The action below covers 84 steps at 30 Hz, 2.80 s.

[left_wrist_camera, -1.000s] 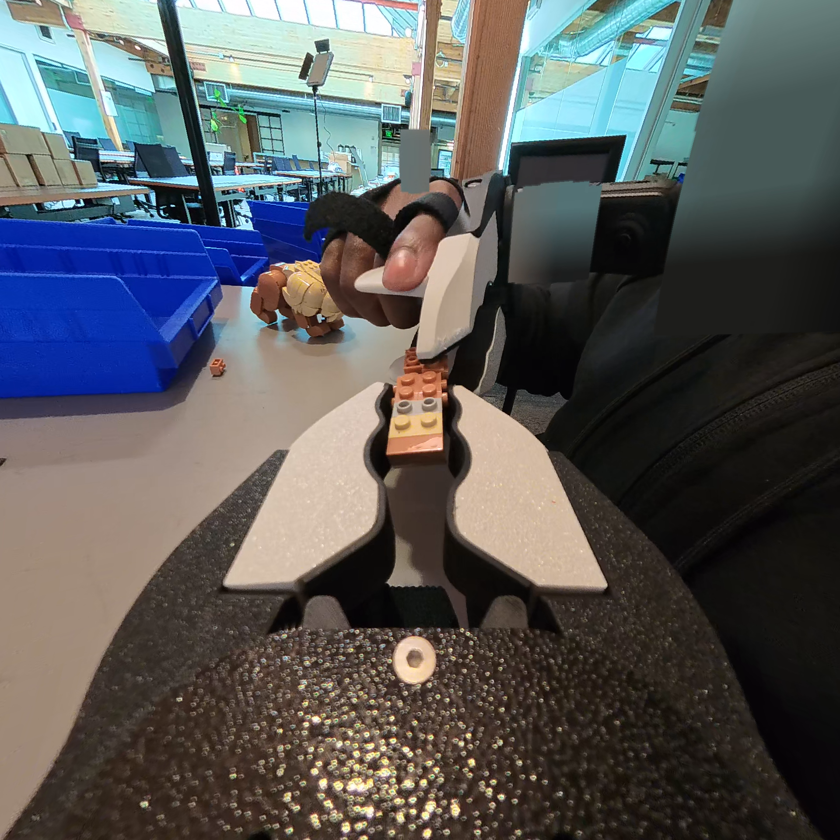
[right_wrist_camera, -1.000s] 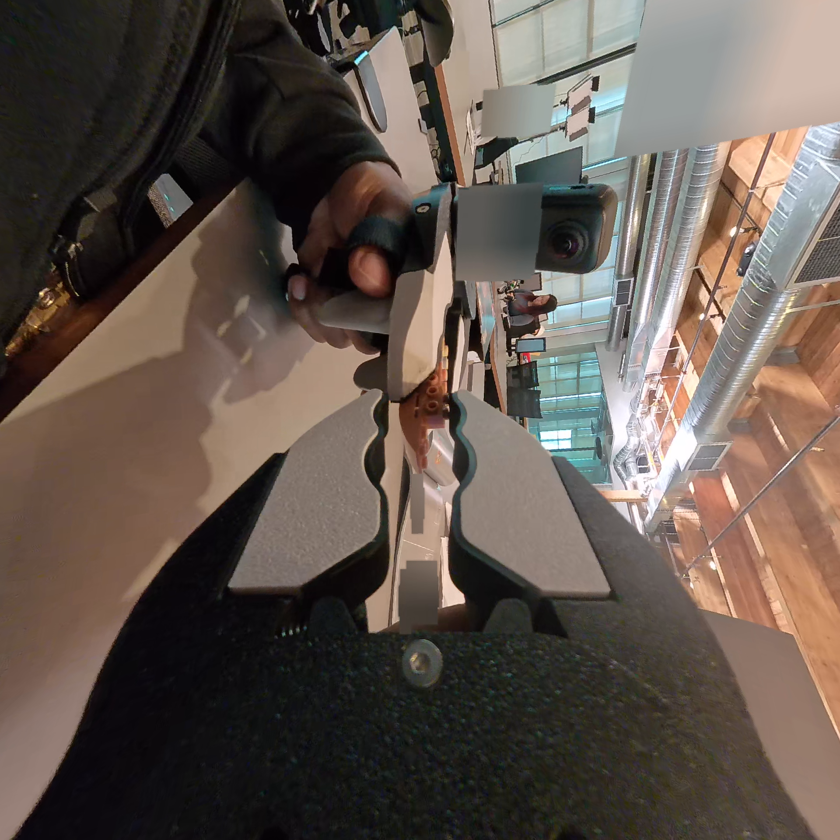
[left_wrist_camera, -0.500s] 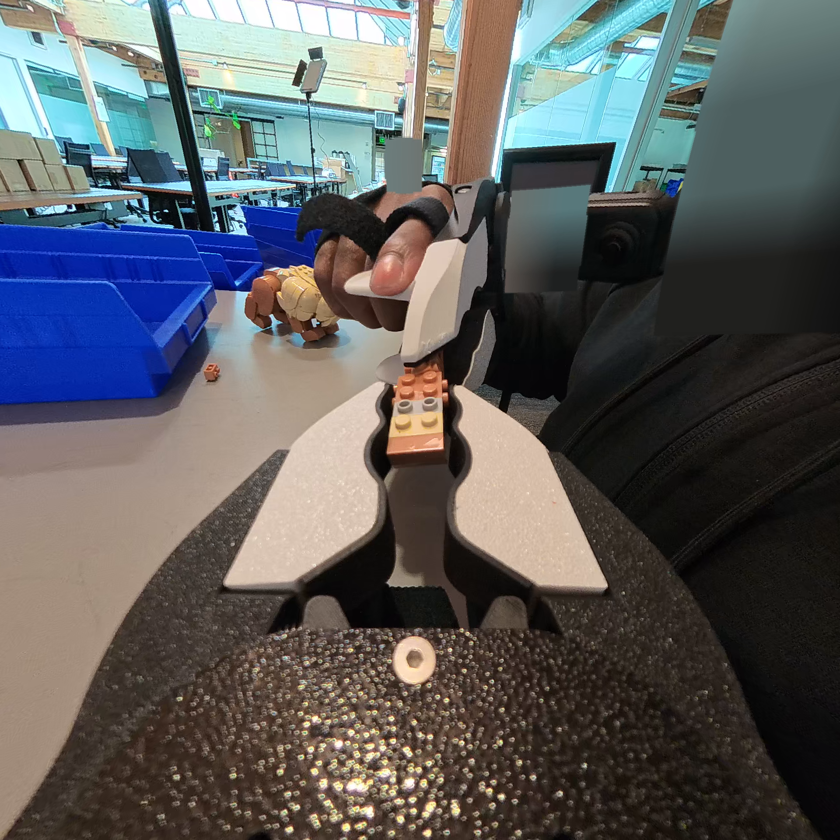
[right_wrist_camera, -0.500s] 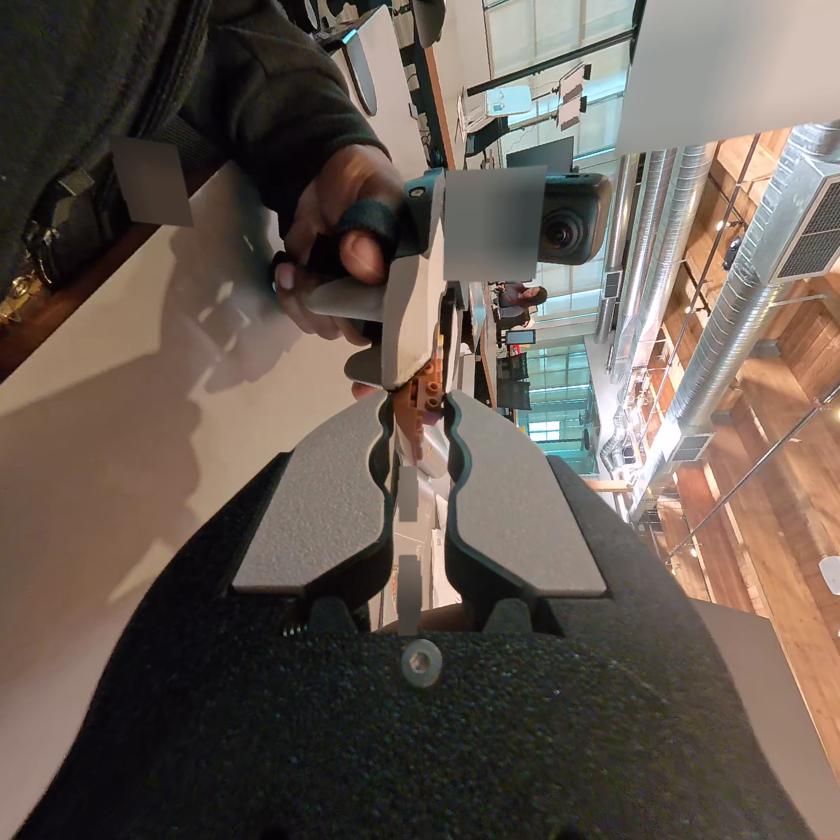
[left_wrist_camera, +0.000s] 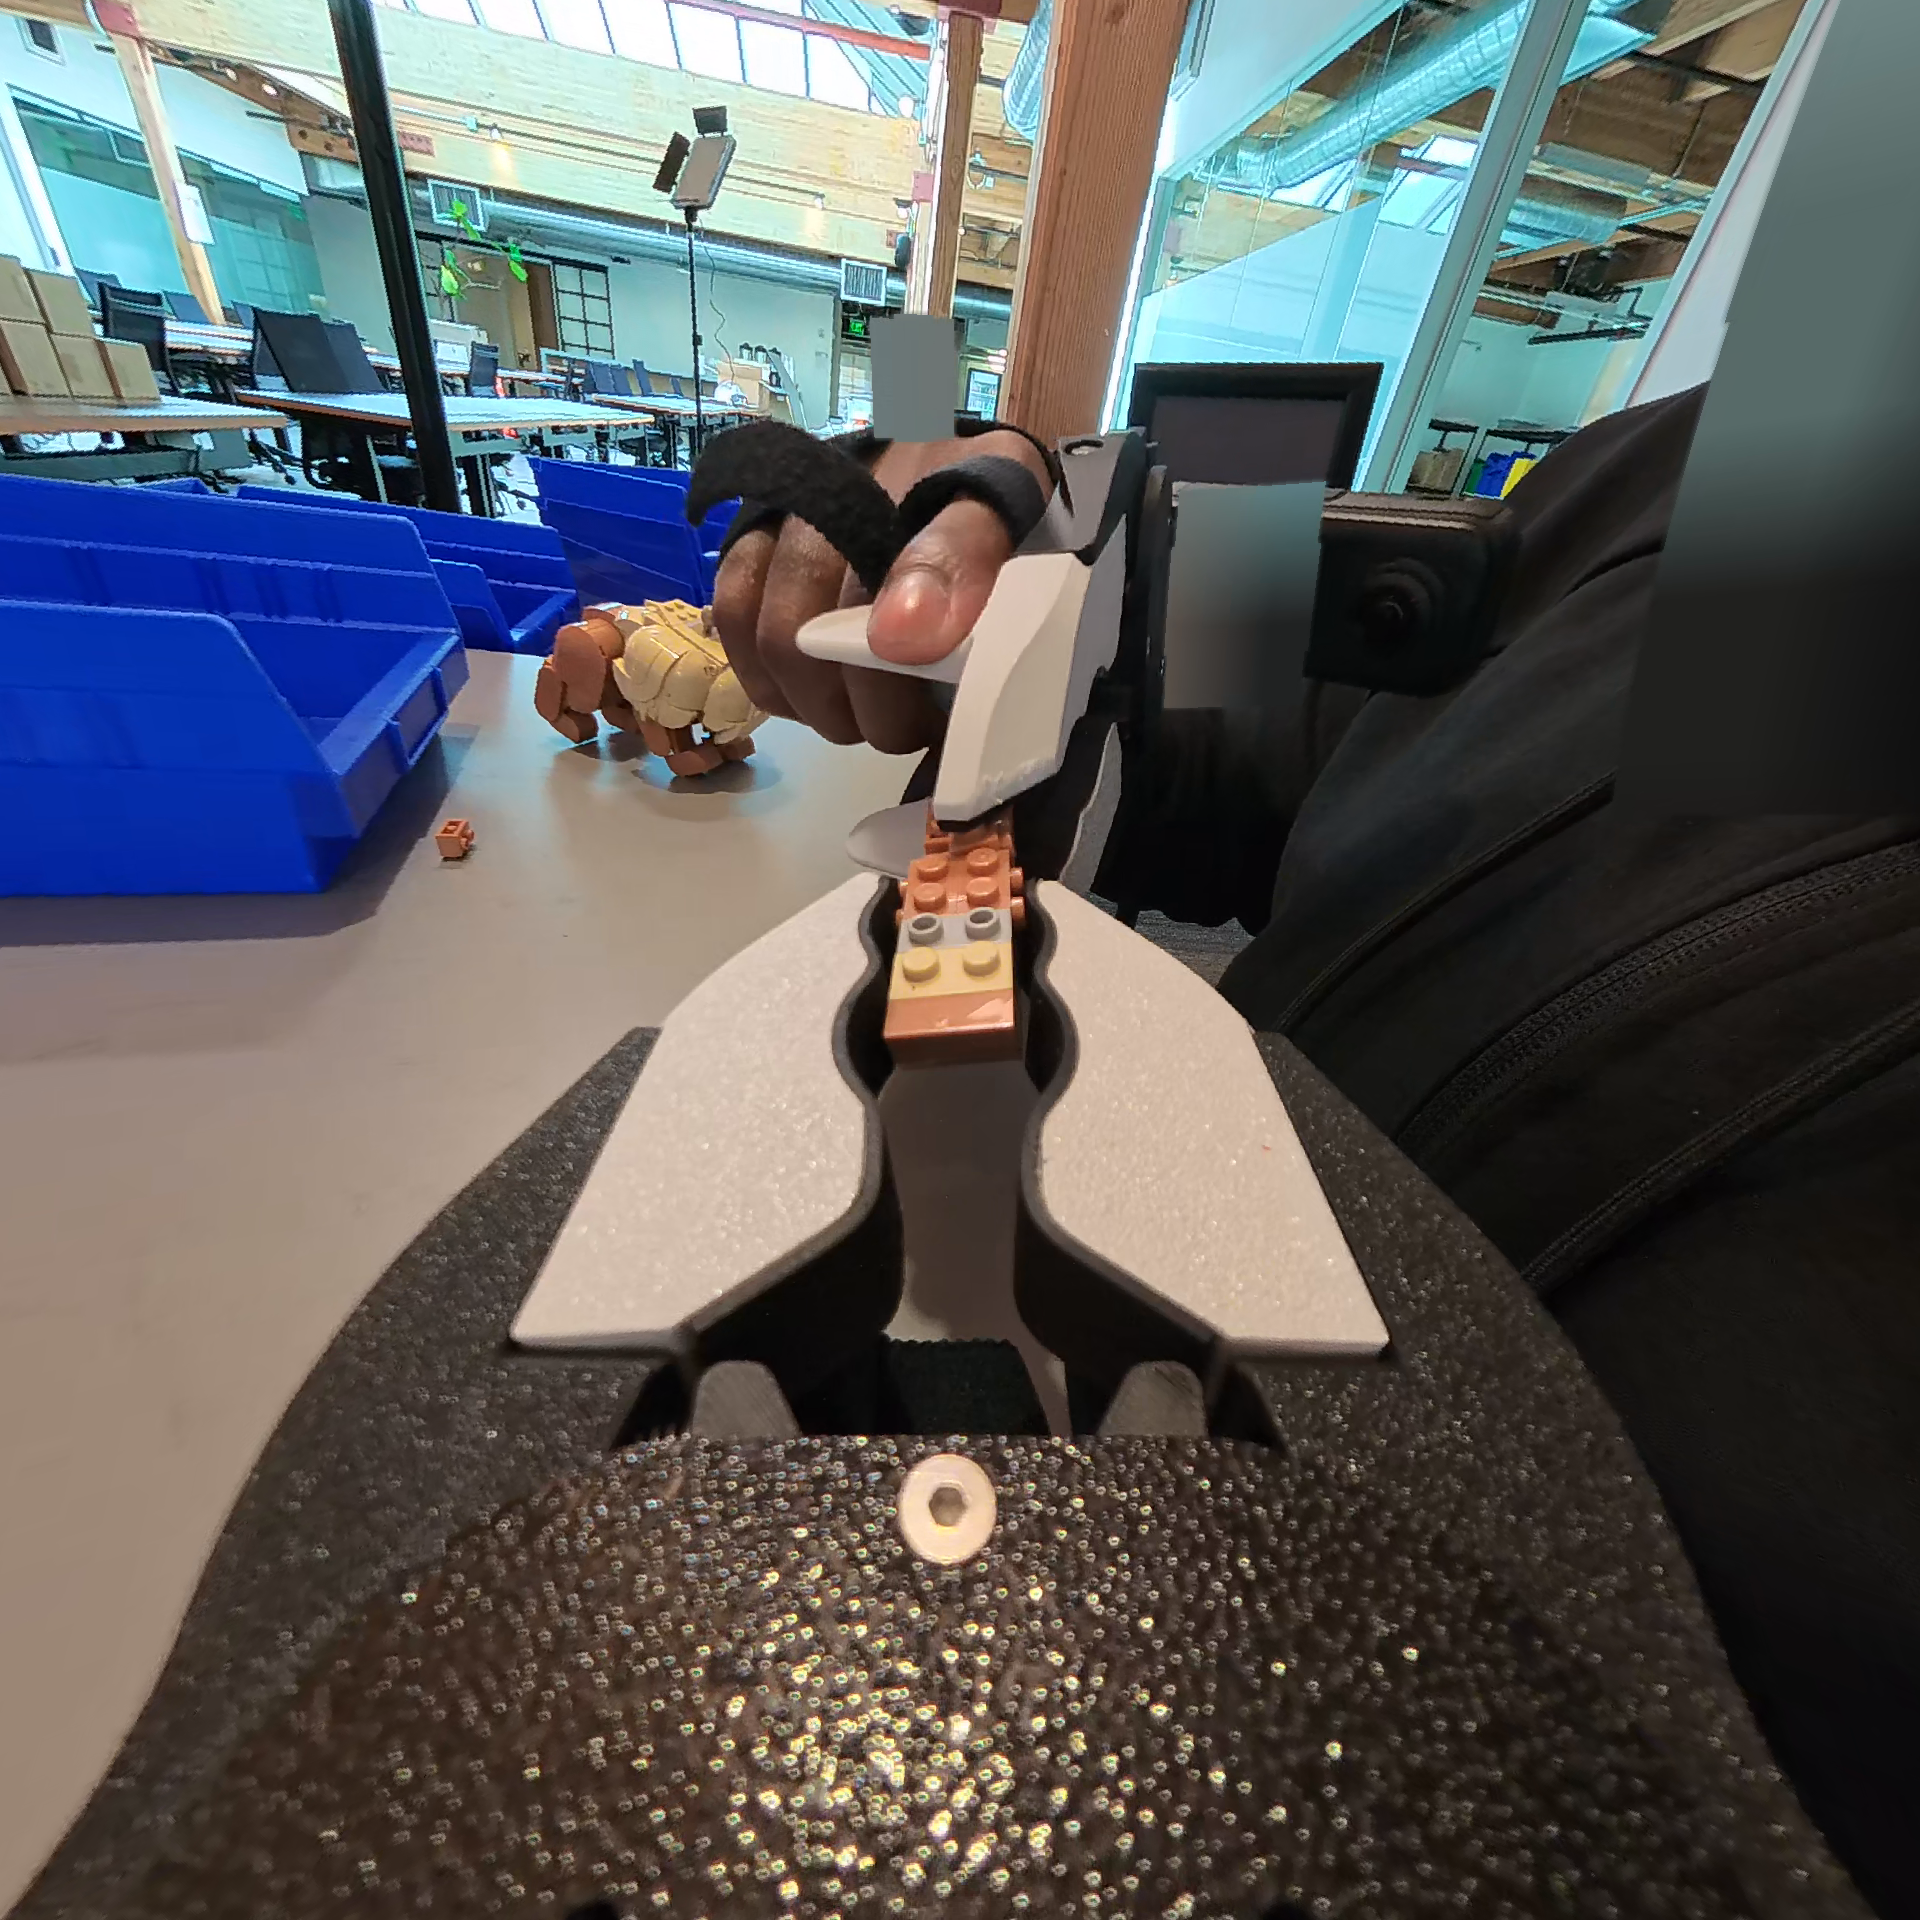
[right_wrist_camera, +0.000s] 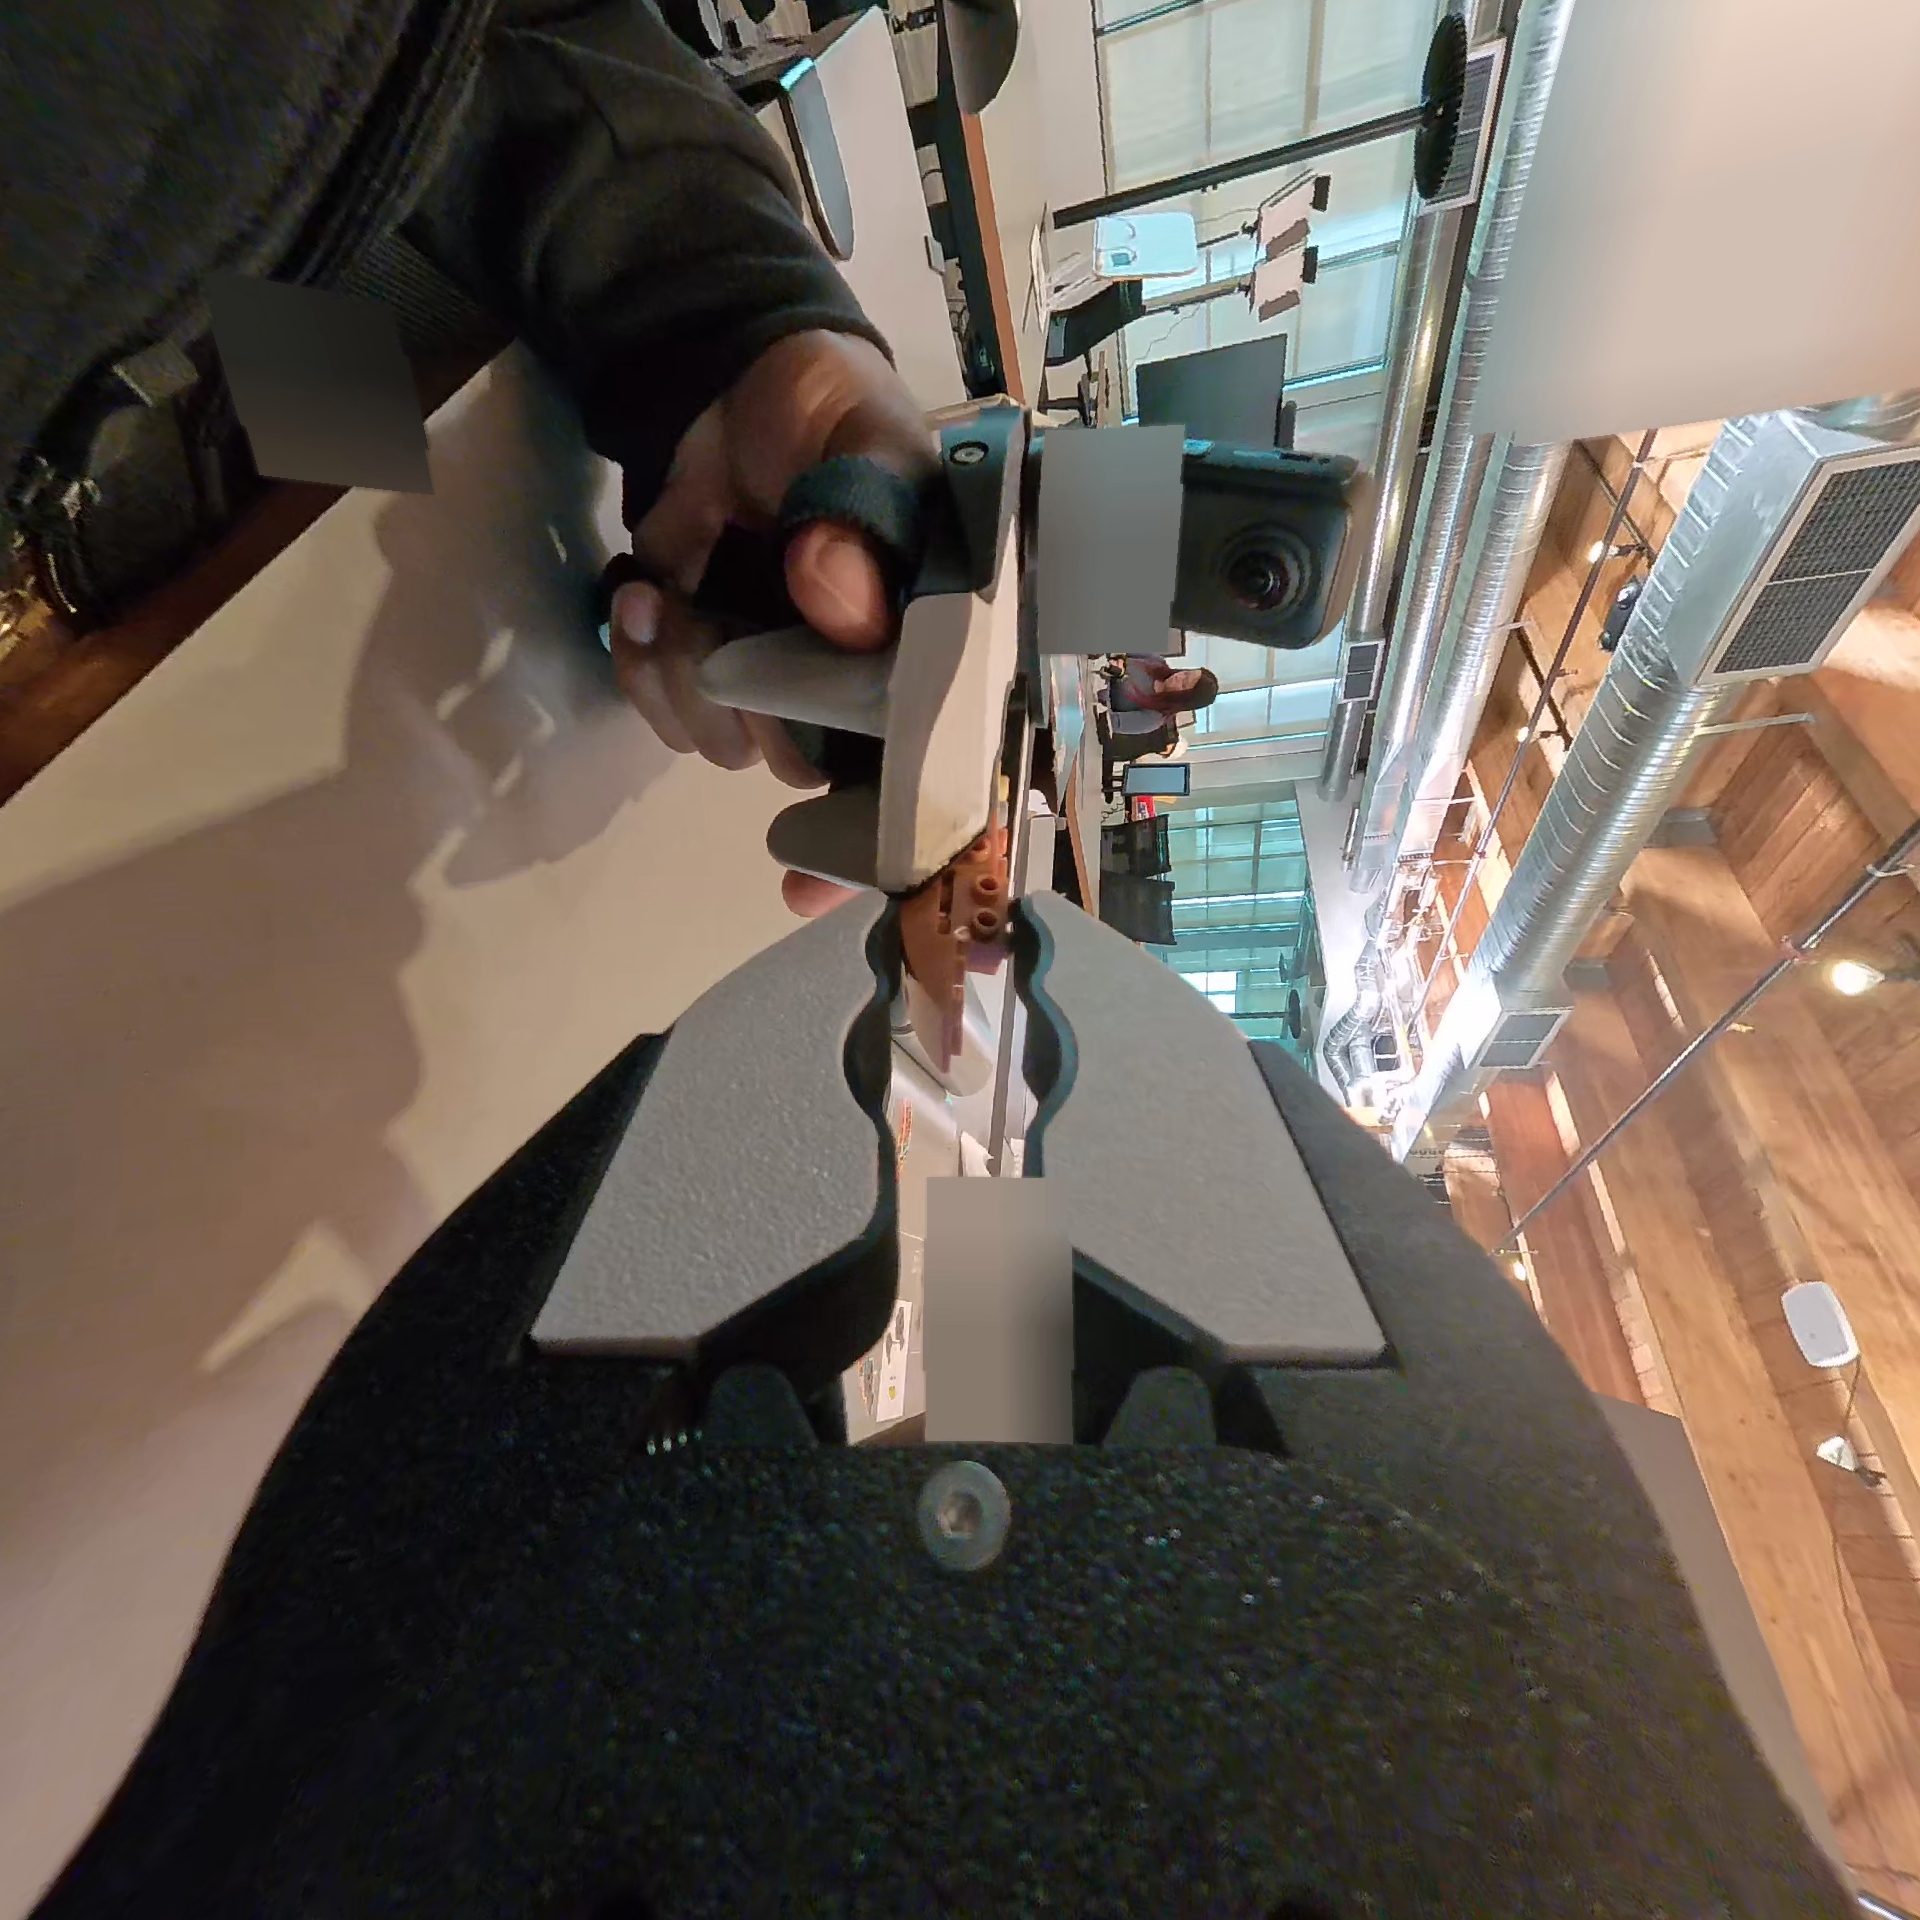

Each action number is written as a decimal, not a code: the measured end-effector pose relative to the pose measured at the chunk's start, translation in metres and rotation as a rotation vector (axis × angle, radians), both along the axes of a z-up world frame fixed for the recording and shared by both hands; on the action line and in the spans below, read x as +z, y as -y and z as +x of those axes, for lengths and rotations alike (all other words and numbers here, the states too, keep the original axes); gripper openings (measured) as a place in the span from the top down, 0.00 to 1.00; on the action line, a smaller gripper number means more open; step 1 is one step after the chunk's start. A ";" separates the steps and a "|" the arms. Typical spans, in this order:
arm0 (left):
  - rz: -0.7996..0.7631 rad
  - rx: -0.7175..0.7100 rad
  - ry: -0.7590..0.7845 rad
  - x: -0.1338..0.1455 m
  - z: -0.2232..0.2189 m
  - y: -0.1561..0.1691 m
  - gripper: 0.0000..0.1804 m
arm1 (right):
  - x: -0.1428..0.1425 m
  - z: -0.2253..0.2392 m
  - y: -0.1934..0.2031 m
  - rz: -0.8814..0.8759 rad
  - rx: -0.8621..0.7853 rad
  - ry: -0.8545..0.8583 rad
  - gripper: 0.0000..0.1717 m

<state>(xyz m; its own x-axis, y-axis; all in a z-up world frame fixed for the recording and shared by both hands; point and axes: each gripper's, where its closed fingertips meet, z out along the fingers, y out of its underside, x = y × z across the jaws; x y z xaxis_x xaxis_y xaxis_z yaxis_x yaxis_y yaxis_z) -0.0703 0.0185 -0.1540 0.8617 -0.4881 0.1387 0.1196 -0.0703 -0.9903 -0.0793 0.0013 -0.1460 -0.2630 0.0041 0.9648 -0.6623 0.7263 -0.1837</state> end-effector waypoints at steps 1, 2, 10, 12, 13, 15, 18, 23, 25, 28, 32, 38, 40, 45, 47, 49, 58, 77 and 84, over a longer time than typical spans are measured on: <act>-0.001 0.000 0.001 0.000 0.000 0.000 0.89 | 0.000 0.000 0.000 0.005 -0.001 -0.003 0.88; -0.003 0.000 0.003 0.000 0.000 0.000 0.89 | 0.000 0.000 0.000 0.011 -0.002 -0.008 0.88; -0.019 0.010 0.010 -0.002 -0.002 -0.002 0.88 | -0.002 -0.003 -0.002 0.042 -0.032 -0.009 0.88; -0.020 0.010 0.011 -0.002 -0.002 -0.002 0.88 | -0.002 -0.003 -0.002 0.049 -0.038 -0.008 0.88; -0.019 0.010 0.011 -0.002 -0.002 -0.002 0.89 | -0.002 -0.003 -0.002 0.052 -0.040 -0.010 0.88; -0.020 0.012 0.014 -0.002 -0.003 -0.002 0.89 | -0.002 -0.004 -0.002 0.055 -0.043 -0.009 0.88; -0.018 0.015 0.016 -0.002 -0.003 -0.002 0.89 | -0.002 -0.004 -0.002 0.057 -0.047 -0.008 0.89; -0.018 0.013 0.014 -0.001 -0.003 -0.003 0.89 | -0.003 -0.004 -0.002 0.063 -0.046 -0.013 0.89; -0.018 0.012 0.014 -0.002 -0.003 -0.003 0.89 | -0.003 -0.004 -0.002 0.072 -0.044 -0.025 0.89; -0.019 0.008 0.014 -0.002 -0.003 -0.003 0.89 | -0.003 -0.004 -0.002 0.085 -0.039 -0.034 0.89; -0.022 0.007 0.025 -0.002 -0.003 -0.004 0.89 | -0.003 -0.005 -0.002 0.117 -0.041 -0.057 0.89; -0.020 0.002 0.047 0.000 -0.004 -0.003 0.89 | -0.003 -0.005 -0.001 0.158 -0.049 -0.087 0.89; -0.020 0.005 0.050 0.000 -0.005 -0.003 0.89 | -0.003 -0.006 -0.001 0.159 -0.052 -0.086 0.89; -0.016 0.009 0.060 0.001 -0.006 -0.003 0.89 | -0.001 -0.007 -0.001 0.131 -0.055 -0.067 0.89; -0.017 0.001 0.069 0.001 -0.005 -0.002 0.88 | -0.001 -0.007 -0.001 0.123 -0.055 -0.064 0.89; -0.017 -0.001 0.081 0.002 -0.005 -0.002 0.89 | 0.000 -0.007 -0.001 0.114 -0.058 -0.060 0.89; -0.036 -0.037 0.133 0.002 -0.003 0.000 0.89 | 0.001 -0.006 0.001 0.107 -0.047 -0.068 0.88; -0.055 -0.067 0.159 0.001 0.000 0.000 0.89 | -0.001 -0.006 0.003 0.143 -0.051 -0.044 0.89; -0.059 -0.073 0.167 0.001 0.000 0.000 0.89 | -0.002 -0.006 0.003 0.159 -0.051 -0.047 0.89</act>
<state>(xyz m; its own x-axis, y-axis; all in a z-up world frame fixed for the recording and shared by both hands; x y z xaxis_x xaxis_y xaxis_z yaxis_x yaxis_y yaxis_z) -0.0703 0.0183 -0.1528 0.7866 -0.5354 0.3075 0.2749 -0.1423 -0.9509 -0.0854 -0.0015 -0.1477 -0.2213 -0.1371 0.9655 -0.6294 0.7764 -0.0340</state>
